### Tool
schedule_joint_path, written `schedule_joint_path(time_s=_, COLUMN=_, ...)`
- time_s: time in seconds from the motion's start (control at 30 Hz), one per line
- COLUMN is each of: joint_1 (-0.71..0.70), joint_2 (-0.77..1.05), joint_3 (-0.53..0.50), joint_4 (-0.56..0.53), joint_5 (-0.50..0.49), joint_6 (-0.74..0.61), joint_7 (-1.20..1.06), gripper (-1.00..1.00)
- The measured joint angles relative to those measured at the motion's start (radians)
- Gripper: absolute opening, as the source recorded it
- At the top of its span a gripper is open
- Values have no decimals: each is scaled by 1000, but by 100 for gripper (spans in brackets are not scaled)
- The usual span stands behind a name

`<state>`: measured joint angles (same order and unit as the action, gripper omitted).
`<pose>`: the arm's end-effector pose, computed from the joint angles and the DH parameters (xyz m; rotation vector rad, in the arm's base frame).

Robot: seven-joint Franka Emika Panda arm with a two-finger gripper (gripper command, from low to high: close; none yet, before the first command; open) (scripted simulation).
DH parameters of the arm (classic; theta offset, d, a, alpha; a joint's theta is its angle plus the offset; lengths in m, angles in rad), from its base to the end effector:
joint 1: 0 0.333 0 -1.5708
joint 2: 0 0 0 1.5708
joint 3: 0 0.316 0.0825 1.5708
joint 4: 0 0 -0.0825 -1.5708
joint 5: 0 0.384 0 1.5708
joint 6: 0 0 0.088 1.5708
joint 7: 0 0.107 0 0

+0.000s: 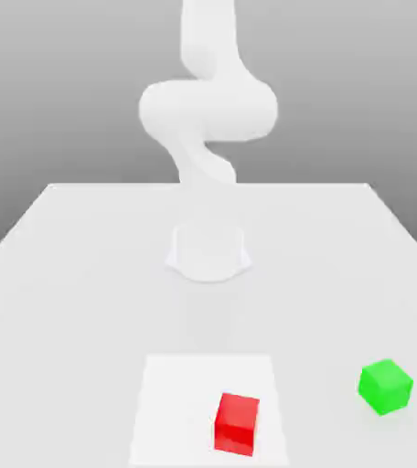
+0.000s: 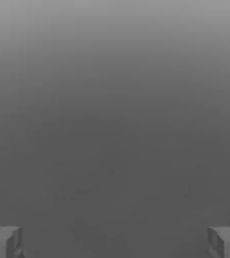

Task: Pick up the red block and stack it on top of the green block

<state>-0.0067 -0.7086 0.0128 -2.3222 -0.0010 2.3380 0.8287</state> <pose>0.3810 0.0040 0.6708 -2.4778 1.0800 -0.9419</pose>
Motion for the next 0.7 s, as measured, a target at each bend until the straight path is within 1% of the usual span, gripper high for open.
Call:
schedule_joint_path(time_s=0.4, joint_1=-27, joint_2=441, joint_3=61, joint_4=-107, joint_5=-15, joint_6=185, joint_7=147, gripper=0)
schedule_joint_path(time_s=0.7, joint_1=-16, joint_2=767, joint_3=77, joint_4=-187, joint_5=-36, joint_6=321, joint_7=263, gripper=0)
